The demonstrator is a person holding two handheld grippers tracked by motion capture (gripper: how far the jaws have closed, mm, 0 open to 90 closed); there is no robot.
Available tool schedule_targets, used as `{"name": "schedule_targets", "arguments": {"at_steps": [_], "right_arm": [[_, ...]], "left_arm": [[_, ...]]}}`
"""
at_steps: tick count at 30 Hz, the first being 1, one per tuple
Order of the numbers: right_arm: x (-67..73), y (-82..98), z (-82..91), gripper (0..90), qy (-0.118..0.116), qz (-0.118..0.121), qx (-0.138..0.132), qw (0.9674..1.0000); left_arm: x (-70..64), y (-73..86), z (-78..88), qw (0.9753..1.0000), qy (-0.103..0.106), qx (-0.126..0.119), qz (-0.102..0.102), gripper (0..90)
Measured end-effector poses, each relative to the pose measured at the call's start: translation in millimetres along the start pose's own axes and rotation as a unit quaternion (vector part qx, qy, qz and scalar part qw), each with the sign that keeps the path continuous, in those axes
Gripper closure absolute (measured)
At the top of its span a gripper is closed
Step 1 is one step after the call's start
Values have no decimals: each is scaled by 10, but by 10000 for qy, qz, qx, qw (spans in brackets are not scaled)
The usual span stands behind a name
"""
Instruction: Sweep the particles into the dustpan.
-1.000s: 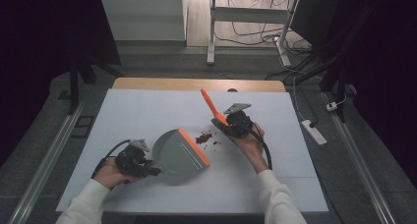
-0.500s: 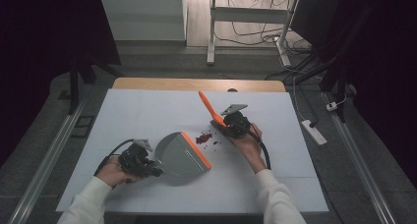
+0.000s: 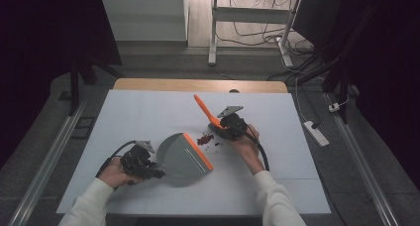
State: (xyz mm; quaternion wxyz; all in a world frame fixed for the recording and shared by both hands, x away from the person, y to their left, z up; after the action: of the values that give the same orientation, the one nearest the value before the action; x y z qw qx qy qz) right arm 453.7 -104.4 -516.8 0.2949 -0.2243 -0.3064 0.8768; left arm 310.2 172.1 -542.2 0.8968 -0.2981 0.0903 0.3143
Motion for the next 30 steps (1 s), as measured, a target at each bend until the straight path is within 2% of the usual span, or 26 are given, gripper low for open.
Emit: {"name": "schedule_targets", "arguments": {"at_steps": [4,15,16,18,30], "right_arm": [[58,-26,-26,700,-61,95,-16,9999],[126,-36,-26,700,-173,116,-34,9998],[144,-41,-22,700,-267,98,-59,9996],[169,-44,-22,700,-293,111,-63,9995],[247,-53,-13,699,-353,266,-49,9990]], "left_arm": [[-7,-10,-11,10000,1,1,14,615],[-9,-10,-10,10000,5,-1,17,615],[-9,-11,-10,10000,8,0,20,615],[-8,-10,-11,10000,9,4,21,615],[-8,-11,-11,10000,5,2,18,615]]}}
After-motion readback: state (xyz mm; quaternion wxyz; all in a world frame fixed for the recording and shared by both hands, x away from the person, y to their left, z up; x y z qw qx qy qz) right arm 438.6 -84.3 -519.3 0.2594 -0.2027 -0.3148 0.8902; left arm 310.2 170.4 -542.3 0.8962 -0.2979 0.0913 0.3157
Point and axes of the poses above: each handheld gripper's, and its own axes: z roughly backward along the jaws, y roughly out of its underside, x roughly to its left, the point moved 4 cm from there along -z, roughly forward along the jaws, and after that the axes turned 4 degrees about y, right-handed, at the moved point
